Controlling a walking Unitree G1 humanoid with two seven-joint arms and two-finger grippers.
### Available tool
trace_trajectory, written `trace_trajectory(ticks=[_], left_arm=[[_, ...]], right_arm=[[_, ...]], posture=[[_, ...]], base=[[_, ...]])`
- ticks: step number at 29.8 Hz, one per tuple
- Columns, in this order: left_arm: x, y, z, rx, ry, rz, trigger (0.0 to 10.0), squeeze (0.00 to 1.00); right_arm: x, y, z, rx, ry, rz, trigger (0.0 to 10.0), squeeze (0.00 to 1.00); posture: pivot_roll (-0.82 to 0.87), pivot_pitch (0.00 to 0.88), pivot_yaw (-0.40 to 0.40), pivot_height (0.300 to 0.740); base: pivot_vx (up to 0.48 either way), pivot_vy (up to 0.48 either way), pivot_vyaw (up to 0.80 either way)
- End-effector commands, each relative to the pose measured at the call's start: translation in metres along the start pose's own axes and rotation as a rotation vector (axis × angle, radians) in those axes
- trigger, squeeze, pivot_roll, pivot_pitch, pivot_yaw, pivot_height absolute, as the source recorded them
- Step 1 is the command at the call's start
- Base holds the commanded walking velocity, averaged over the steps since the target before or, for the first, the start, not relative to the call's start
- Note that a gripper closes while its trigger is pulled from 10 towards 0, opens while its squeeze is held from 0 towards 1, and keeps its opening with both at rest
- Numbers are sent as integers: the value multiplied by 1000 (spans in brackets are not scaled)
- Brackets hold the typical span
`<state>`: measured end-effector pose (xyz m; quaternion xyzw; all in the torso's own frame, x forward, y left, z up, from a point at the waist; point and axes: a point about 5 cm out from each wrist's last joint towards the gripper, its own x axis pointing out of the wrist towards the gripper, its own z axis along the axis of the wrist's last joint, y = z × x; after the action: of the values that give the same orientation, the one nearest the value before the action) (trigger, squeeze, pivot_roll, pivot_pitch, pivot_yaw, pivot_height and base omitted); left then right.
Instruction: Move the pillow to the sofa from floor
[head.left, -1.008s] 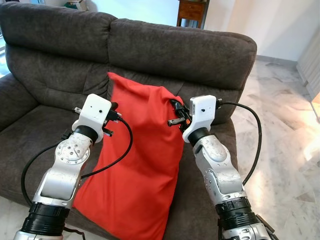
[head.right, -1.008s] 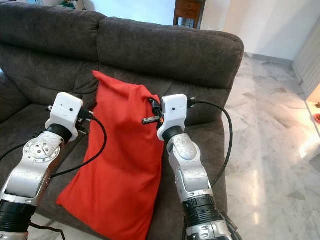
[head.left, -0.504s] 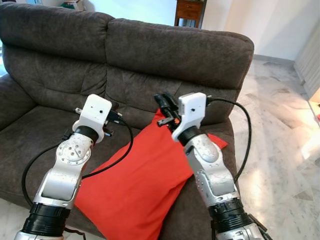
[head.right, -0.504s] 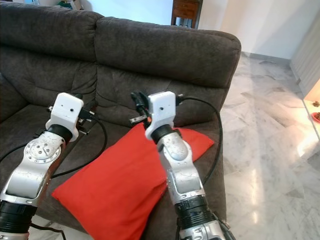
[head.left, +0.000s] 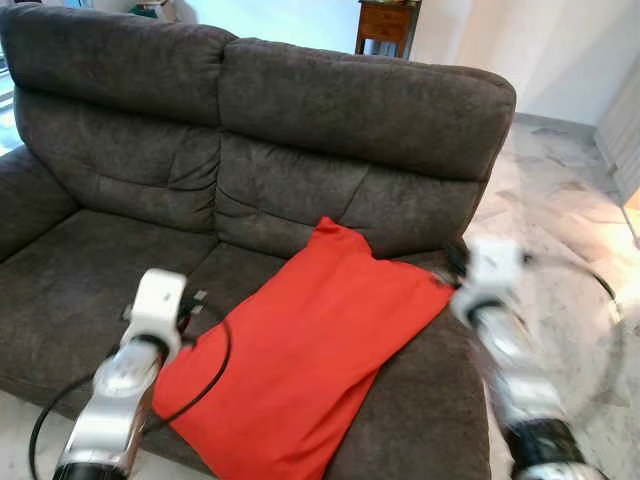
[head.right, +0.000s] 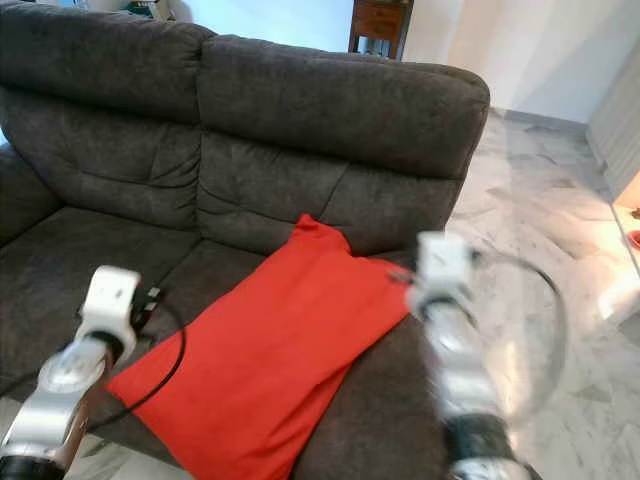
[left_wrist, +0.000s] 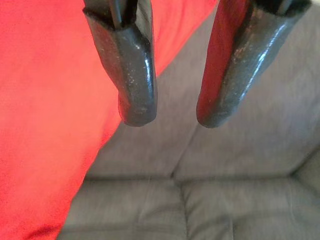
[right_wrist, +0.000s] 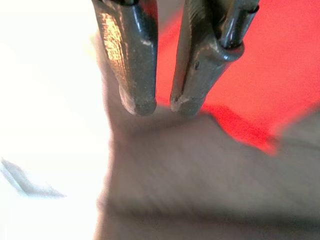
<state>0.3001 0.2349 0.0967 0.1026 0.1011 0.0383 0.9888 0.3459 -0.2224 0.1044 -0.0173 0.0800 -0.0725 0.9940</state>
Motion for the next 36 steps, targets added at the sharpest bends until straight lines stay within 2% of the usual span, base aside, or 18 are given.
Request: trace_trajectory(ticks=[1,3,4,5,9,10,11,12,14,18,23,24,25,28,36], left_arm=[[-4,3,-17,2,40,18,10000,0],[-13,6,-45,51,117,22,10000,0],[-21,6,-65,52,172,27,10000,0],[-21,6,-65,52,172,27,10000,0],[-36,6,-95,86,251,31,10000,0],[-46,6,-115,98,309,25,10000,0],[-46,6,-115,98,309,25,10000,0],[-55,6,-129,97,353,22,10000,0],[-57,6,-132,95,365,22,10000,0],[-72,3,-155,110,447,11,10000,0],[-87,-2,-175,119,536,-16,10000,0],[-98,-9,-188,113,606,-47,10000,0],[-98,-9,-188,113,606,-47,10000,0],[-108,-16,-199,111,676,-77,10000,0],[-98,-20,-194,68,649,-47,10000,0]], right_arm=[[-4,-17,-18,27,61,-83,10000,0],[-15,-42,-45,33,150,-180,10000,0],[-26,-57,-66,31,225,-243,10000,0],[-26,-57,-66,31,225,-243,10000,0],[-53,-77,-109,32,389,-329,10000,0],[-74,-86,-134,19,490,-383,10000,0],[-74,-86,-134,19,490,-383,10000,0],[-92,-93,-151,16,563,-428,10000,0],[-97,-95,-155,17,580,-440,10000,0],[-128,-100,-182,23,702,-484,10000,0],[-145,-91,-199,48,763,-456,10000,0],[-153,-76,-209,70,794,-376,10000,0],[-153,-76,-209,70,794,-376,10000,0],[-158,-60,-217,96,808,-300,10000,0],[-146,-35,-213,119,769,-158,10000,0]], posture=[[173,106,-29,740],[166,105,-24,740],[163,103,-22,740],[163,103,-22,740],[173,93,-19,740],[175,73,-13,740],[175,73,-13,740],[174,66,-10,740],[175,58,-5,740],[176,36,2,740],[155,16,11,740],[151,0,7,740],[151,0,7,740],[150,0,0,740],[154,23,-9,740]], base=[[0,0,0],[0,0,0],[0,0,0],[0,0,0],[0,0,0],[0,0,0],[0,0,0],[0,0,0],[0,0,0],[0,0,0],[0,0,0],[0,0,0],[0,0,0],[0,0,0],[0,0,0]])
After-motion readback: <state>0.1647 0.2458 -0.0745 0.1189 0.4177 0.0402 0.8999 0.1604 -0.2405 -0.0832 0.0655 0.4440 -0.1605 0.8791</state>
